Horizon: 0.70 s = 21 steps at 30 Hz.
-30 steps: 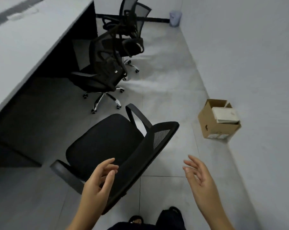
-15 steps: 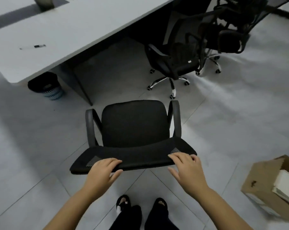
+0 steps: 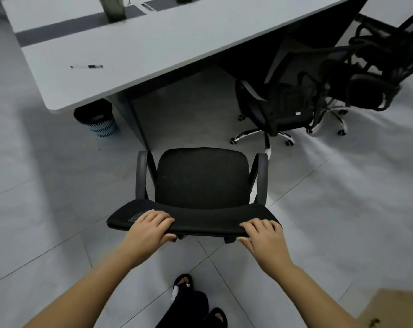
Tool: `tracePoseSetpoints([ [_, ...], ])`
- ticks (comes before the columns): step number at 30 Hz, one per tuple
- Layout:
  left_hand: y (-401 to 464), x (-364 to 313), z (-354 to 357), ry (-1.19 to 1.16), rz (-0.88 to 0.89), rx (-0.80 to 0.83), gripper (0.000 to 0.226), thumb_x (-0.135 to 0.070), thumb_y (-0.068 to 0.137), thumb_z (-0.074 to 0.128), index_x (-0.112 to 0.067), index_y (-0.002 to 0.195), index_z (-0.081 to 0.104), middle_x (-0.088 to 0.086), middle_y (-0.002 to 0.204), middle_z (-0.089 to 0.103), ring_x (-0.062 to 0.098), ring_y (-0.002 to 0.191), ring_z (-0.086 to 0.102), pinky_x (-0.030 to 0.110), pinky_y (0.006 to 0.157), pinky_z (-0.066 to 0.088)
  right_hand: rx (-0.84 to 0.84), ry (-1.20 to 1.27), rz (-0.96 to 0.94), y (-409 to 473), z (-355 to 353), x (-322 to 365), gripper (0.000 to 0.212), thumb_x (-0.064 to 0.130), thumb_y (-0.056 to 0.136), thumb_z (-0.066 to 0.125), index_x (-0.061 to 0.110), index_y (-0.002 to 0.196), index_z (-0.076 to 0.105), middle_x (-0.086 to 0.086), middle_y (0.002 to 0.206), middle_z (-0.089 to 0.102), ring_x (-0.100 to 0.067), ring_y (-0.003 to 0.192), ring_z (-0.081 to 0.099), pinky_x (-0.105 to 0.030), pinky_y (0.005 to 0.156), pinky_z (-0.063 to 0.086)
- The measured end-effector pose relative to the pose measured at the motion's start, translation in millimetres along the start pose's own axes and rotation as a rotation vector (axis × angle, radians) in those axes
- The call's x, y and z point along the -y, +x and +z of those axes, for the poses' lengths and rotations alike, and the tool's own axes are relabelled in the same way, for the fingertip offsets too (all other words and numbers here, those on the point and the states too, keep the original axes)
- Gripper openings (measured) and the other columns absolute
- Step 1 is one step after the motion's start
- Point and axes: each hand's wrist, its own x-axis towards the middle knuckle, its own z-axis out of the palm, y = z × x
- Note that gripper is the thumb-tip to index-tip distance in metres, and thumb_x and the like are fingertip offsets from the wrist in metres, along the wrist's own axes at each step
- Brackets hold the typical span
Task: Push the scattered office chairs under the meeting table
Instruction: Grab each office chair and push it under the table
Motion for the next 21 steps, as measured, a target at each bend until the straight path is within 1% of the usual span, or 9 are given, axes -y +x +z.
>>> tracePoseSetpoints([
  [2,24,8,-2,0.009,-0.025,0.014,0.072,-0.053,0.095,0.008,-0.014,0.104,0.067,0.004,0.101,0.070,0.023,0.099,0.065,0.035,0.099,0.027,-0.019,-0.016,-0.004,26,-3,-8,0.068,0.055,0.092,0.004,0.025,0.096,0.065,0.006,0.085,0.066,-0.017,0.074,0.061,-0.033,0.071,0.048],
  [4,48,19,-2,0.009,-0.040,0.021,0.072,-0.054,0.095,0.007,-0.014,0.105,0.066,0.004,0.103,0.069,0.024,0.103,0.063,0.037,0.101,0.024,-0.037,-0.023,-0.014,54,-4,-16,0.069,0.055,0.092,0.004,0.024,0.095,0.065,0.005,0.084,0.066,-0.018,0.074,0.061,-0.034,0.071,0.048],
  [8,104,48,-3,0.031,-0.026,-0.007,0.072,-0.055,0.094,0.006,-0.015,0.106,0.064,0.003,0.105,0.068,0.023,0.105,0.061,0.037,0.103,0.023,-0.074,-0.046,-0.025,113,-3,-31,0.067,0.055,0.092,0.005,0.023,0.094,0.064,0.004,0.081,0.064,-0.020,0.072,0.060,-0.034,0.069,0.045],
  [10,132,62,0,0.036,0.003,-0.057,0.071,-0.055,0.094,0.007,-0.015,0.104,0.065,0.002,0.101,0.069,0.021,0.100,0.063,0.037,0.101,0.027,-0.100,-0.065,-0.038,139,-1,-38,0.064,0.055,0.092,0.009,0.023,0.093,0.064,0.003,0.079,0.063,-0.021,0.070,0.058,-0.034,0.069,0.039],
  [12,159,76,0,0.026,0.015,-0.107,0.073,-0.055,0.094,0.006,-0.015,0.095,0.067,0.000,0.089,0.071,0.019,0.084,0.067,0.036,0.091,0.042,-0.117,-0.088,-0.038,166,1,-43,0.056,0.055,0.092,0.018,0.023,0.092,0.064,0.003,0.079,0.062,-0.021,0.069,0.057,-0.033,0.070,0.031],
  [13,173,83,0,0.009,0.018,-0.125,0.075,-0.056,0.094,0.004,-0.016,0.090,0.067,-0.001,0.080,0.070,0.019,0.073,0.067,0.032,0.078,0.050,-0.120,-0.089,-0.036,180,1,-46,0.053,0.054,0.090,0.022,0.023,0.092,0.065,0.004,0.079,0.062,-0.021,0.069,0.057,-0.032,0.070,0.029],
  [15,200,97,1,-0.005,0.022,-0.176,0.078,-0.057,0.093,0.001,-0.018,0.081,0.067,-0.003,0.067,0.067,0.016,0.057,0.063,0.023,0.057,0.050,-0.125,-0.078,-0.032,207,1,-52,0.056,0.055,0.092,0.019,0.023,0.092,0.065,0.003,0.079,0.063,-0.021,0.069,0.058,-0.032,0.070,0.028],
  [17,225,111,-1,-0.006,0.026,-0.204,0.078,-0.057,0.093,0.001,-0.019,0.077,0.067,-0.005,0.064,0.066,0.014,0.053,0.061,0.020,0.051,0.048,-0.142,-0.069,-0.028,234,-1,-57,0.063,0.055,0.093,0.012,0.023,0.092,0.065,0.003,0.080,0.064,-0.021,0.070,0.059,-0.033,0.071,0.029],
  [21,264,130,-3,-0.039,0.004,-0.214,0.078,-0.058,0.092,0.003,-0.017,0.078,0.068,-0.004,0.065,0.067,0.014,0.055,0.063,0.020,0.052,0.048,-0.129,-0.075,-0.052,283,-3,-69,0.062,0.055,0.093,0.011,0.023,0.094,0.064,0.003,0.082,0.064,-0.021,0.071,0.059,-0.034,0.072,0.030],
])
